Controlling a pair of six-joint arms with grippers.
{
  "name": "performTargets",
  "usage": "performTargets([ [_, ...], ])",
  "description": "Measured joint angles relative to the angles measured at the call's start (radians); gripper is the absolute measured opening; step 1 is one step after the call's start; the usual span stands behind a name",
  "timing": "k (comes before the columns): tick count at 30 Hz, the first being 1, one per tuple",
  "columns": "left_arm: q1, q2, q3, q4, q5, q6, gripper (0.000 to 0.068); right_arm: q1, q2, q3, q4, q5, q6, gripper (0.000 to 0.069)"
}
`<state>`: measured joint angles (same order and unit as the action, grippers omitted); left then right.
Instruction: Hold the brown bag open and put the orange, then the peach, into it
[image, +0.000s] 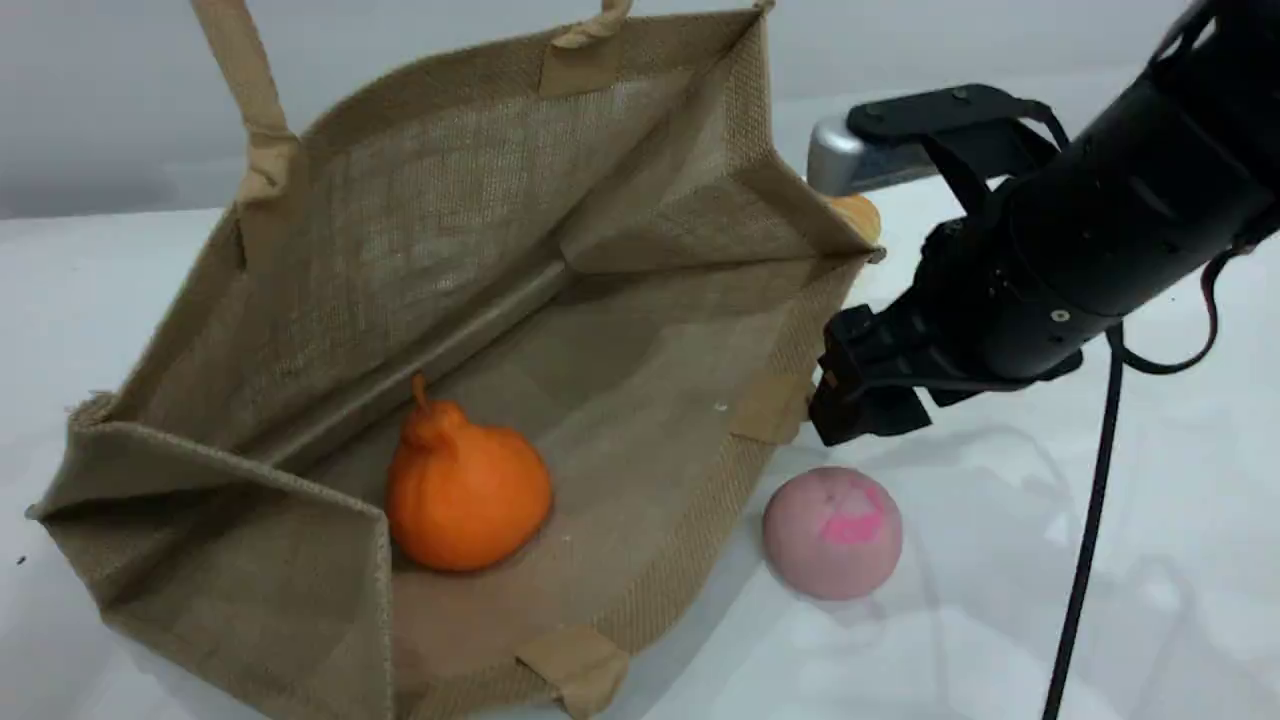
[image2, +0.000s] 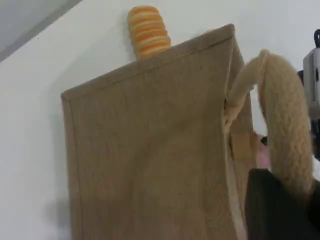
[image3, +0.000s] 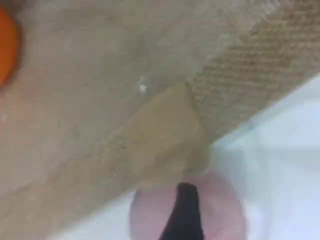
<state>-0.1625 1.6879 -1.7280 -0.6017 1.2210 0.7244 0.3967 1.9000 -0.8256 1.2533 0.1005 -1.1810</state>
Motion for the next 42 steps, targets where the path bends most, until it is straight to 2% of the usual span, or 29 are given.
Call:
performTargets([
  [7, 0.0, 0.0, 0.0, 0.0, 0.0, 0.0, 0.0078, 0.0, 0.05, 0.0, 0.003, -0.004, -0.004, 0.0563],
  [13, 0.0, 0.0, 0.0, 0.0, 0.0, 0.0, 0.0078, 0.001, 0.109, 0.0, 0.0, 0.09, -0.004, 0.0563],
  [18, 0.0, 0.0, 0.0, 0.0, 0.0, 0.0, 0.0078, 0.001, 0.109, 0.0, 0.007, 0.109, -0.006, 0.0561],
  [24, 0.0, 0.0, 0.0, 0.0, 0.0, 0.0, 0.0078, 0.001, 0.109, 0.0, 0.01, 0.237, -0.025, 0.0505],
  [27, 0.0, 0.0, 0.0, 0.0, 0.0, 0.0, 0.0078, 0.001, 0.109, 0.0, 0.027, 0.248, -0.038, 0.0471],
  [33, 0.0, 0.0, 0.0, -0.002, 0.0, 0.0, 0.0078, 0.001, 0.109, 0.0, 0.028, 0.266, -0.051, 0.0365],
  [35, 0.0, 0.0, 0.0, -0.001, 0.0, 0.0, 0.0078, 0.001, 0.109, 0.0, 0.028, 0.27, -0.051, 0.0304],
  [41, 0.0, 0.0, 0.0, -0.003, 0.0, -0.001, 0.0078, 0.001, 0.109, 0.0, 0.029, 0.273, -0.051, 0.0061],
  [42, 0.0, 0.0, 0.0, -0.003, 0.0, -0.001, 0.0078, 0.001, 0.108, 0.0, 0.029, 0.273, -0.051, 0.0041],
])
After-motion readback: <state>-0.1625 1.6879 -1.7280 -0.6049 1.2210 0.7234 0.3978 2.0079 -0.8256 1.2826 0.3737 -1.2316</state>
